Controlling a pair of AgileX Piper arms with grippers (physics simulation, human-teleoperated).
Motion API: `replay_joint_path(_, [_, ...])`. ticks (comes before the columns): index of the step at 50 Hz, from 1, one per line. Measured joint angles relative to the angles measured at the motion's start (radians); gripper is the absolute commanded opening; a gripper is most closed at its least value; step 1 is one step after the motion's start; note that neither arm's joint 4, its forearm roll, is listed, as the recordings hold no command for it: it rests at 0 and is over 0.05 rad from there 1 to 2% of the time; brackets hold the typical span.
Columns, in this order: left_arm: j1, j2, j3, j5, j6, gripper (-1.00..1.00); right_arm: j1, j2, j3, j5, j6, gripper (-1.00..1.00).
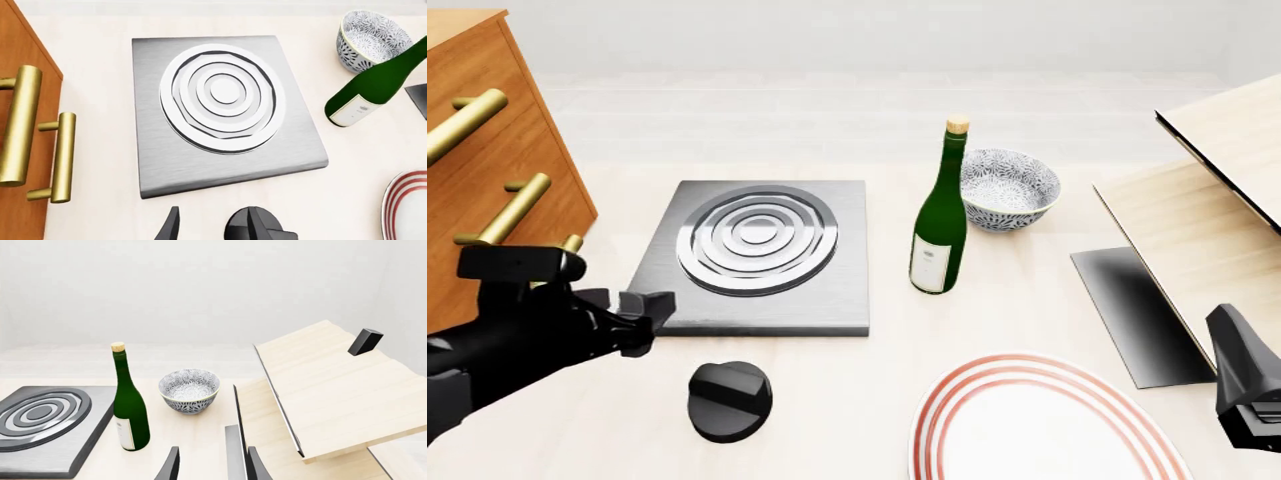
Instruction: Turn on the stove.
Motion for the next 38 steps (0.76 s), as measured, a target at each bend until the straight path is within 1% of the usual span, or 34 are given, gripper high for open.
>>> replay_joint_path(12, [-0.012, -0.273, -0.043, 0.174, -0.001, 1.00, 0.000, 0.000, 0.000, 0.000, 0.000, 1.00])
replay_joint_path(19, [-0.009, -0.415, -0.058, 0.236, -0.002, 1.00, 0.000, 0.000, 0.000, 0.000, 0.000, 1.00])
replay_joint_path(29, [0.020, -0.597, -0.047, 0.265, 0.005, 1.00, 0.000, 0.000, 0.000, 0.000, 0.000, 1.00])
replay_joint_path(34, [0.051, -0.697, -0.028, 0.262, 0.010, 1.00, 0.000, 0.000, 0.000, 0.000, 0.000, 1.00])
replay_joint_path(38, [0.093, -0.783, 0.008, 0.241, 0.013, 1.00, 0.000, 0.000, 0.000, 0.000, 0.000, 1.00])
